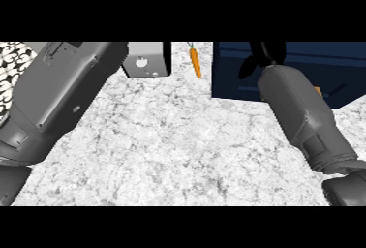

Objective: Pick up the can, place it into the drawer and close the drawer

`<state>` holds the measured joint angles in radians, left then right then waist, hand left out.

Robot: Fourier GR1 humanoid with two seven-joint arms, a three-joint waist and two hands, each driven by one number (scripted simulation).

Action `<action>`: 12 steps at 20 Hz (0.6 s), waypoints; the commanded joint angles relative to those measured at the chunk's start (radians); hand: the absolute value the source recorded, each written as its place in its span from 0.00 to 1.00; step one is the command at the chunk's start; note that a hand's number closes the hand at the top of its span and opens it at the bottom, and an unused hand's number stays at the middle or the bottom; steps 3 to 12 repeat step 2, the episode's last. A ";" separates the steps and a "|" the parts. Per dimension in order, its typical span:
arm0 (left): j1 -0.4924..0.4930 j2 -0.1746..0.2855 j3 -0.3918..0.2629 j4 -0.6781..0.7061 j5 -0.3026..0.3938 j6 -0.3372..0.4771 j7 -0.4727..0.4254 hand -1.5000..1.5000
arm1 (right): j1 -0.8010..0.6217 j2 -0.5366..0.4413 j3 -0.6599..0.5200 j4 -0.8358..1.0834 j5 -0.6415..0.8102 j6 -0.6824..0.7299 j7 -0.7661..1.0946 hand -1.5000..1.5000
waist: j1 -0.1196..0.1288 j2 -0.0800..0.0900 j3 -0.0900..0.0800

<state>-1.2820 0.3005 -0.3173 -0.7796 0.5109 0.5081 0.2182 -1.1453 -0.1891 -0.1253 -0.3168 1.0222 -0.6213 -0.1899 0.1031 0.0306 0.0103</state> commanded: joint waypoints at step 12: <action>0.056 0.041 0.003 -0.082 0.010 -0.029 0.023 0.00 | -0.097 -0.003 -0.088 -0.022 -0.090 -0.015 -0.033 0.00 | 0.022 -0.012 -0.008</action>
